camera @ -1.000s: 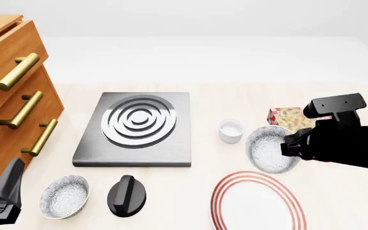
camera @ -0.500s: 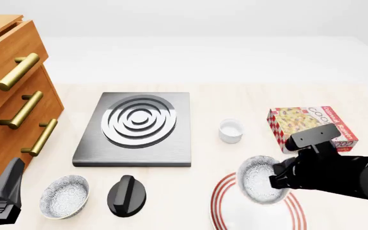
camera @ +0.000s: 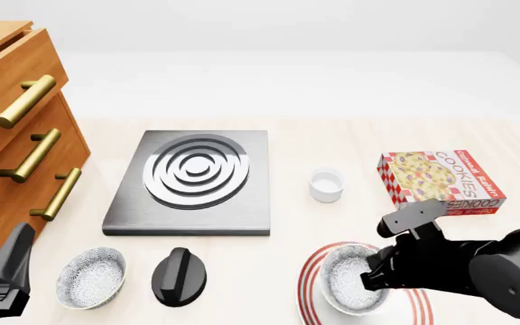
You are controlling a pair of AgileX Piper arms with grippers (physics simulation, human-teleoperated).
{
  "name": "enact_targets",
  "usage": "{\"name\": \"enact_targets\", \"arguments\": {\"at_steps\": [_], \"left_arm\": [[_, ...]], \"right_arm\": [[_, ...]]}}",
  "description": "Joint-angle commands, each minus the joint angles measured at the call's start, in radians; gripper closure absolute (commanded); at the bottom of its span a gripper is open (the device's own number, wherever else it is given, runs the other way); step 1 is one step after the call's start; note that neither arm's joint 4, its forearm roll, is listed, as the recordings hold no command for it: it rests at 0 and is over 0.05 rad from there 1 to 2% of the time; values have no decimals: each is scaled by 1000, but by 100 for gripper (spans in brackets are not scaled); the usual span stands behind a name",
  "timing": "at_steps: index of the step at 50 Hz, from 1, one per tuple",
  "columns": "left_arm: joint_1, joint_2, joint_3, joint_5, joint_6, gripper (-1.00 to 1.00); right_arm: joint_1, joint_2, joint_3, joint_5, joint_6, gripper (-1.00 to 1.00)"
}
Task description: Pick the akita bowl between the plate and the ramekin and place it on the plate.
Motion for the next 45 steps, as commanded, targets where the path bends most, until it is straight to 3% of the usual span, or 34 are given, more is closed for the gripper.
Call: {"name": "enact_targets", "arguments": {"at_steps": [1, 5, 11, 16, 19, 20, 22, 24, 26, 36, 45], "left_arm": [[0, 0, 0, 0, 0, -100], [0, 0, 0, 0, 0, -100], [0, 0, 0, 0, 0, -100], [0, 0, 0, 0, 0, -100], [0, 0, 0, 0, 0, -100], [0, 0, 0, 0, 0, -100], [0, 0, 0, 0, 0, -100], [0, 0, 0, 0, 0, -100], [0, 0, 0, 0, 0, -100], [0, 0, 0, 0, 0, -100], [0, 0, 0, 0, 0, -100]], "right_arm": [[30, 57, -3, -32, 20, -100], [4, 8, -12, 6, 3, -100], [-135, -218, -121, 216, -72, -100], [-191, -342, -227, 349, -102, -100], [-177, -441, -336, 402, -82, -100], [-179, -526, -429, 422, -39, -100], [-192, -557, -454, 428, -45, -100], [-219, -672, -508, 426, -131, -100], [-212, -691, -520, 424, -134, -100], [-210, -876, -686, 480, -80, -100], [-253, -961, -702, 471, -47, -100]]}}
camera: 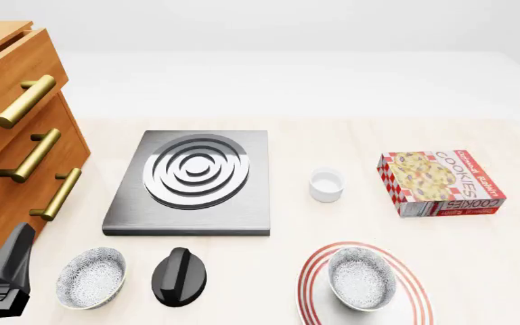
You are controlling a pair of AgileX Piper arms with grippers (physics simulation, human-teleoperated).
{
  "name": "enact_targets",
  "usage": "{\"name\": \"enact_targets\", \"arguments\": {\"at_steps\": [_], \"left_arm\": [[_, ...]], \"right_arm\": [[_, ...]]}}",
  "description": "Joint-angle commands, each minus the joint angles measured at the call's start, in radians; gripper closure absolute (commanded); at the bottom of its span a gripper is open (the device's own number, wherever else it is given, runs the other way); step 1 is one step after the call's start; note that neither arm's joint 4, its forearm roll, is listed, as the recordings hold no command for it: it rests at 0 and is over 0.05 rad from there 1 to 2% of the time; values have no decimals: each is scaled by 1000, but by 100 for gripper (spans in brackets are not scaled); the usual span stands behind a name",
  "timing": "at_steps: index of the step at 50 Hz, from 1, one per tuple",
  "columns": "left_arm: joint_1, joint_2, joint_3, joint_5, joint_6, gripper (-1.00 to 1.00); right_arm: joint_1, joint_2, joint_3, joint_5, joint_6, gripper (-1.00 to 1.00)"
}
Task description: Pick the akita bowl between the plate and the ramekin and place it on the plate.
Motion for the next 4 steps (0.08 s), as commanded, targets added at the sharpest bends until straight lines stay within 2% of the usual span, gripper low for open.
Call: {"name": "enact_targets", "arguments": {"at_steps": [1, 4], "left_arm": [[0, 0, 0, 0, 0, -100], [0, 0, 0, 0, 0, -100]], "right_arm": [[-49, -176, -84, 13, 43, -100], [-76, -194, -56, -19, 46, -100]]}}
